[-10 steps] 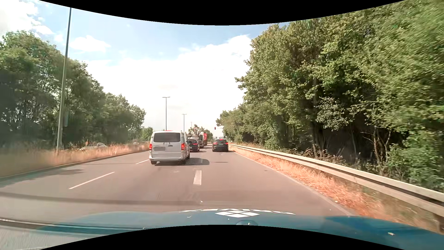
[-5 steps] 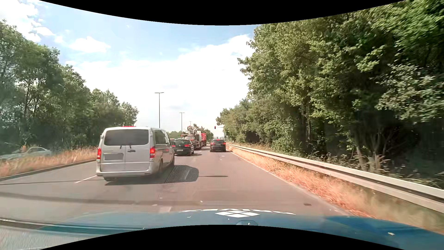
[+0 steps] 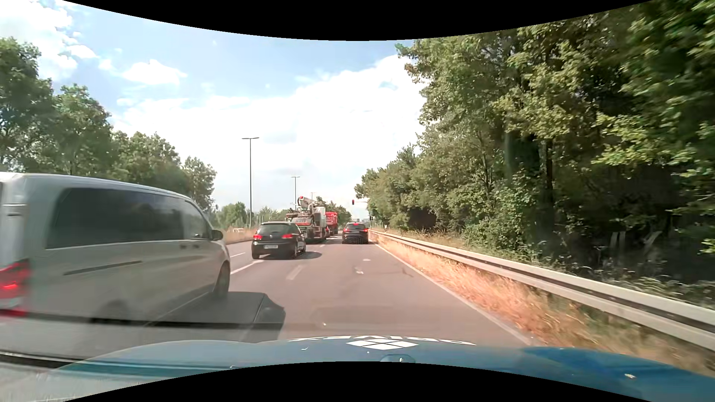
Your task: Follow the waypoints while adhering to traffic rules and regulations
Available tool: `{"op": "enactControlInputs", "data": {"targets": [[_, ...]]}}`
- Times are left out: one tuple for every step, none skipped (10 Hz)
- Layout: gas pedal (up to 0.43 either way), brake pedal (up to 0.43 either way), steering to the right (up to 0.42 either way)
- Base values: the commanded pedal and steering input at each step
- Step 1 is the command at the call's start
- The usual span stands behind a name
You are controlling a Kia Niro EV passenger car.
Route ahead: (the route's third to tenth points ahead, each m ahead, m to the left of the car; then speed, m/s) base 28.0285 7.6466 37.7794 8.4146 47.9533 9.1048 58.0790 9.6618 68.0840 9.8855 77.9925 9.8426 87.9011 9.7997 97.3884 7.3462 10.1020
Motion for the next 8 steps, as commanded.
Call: {"op": "enactControlInputs", "data": {"targets": [[0.169, 0.000, -0.028], [0.157, 0.000, -0.028], [0.039, 0.000, -0.028], [0.000, 0.000, -0.027], [0.000, 0.000, -0.027], [0.000, 0.000, -0.023], [0.000, 0.000, -0.016], [0.047, 0.000, -0.011]]}}
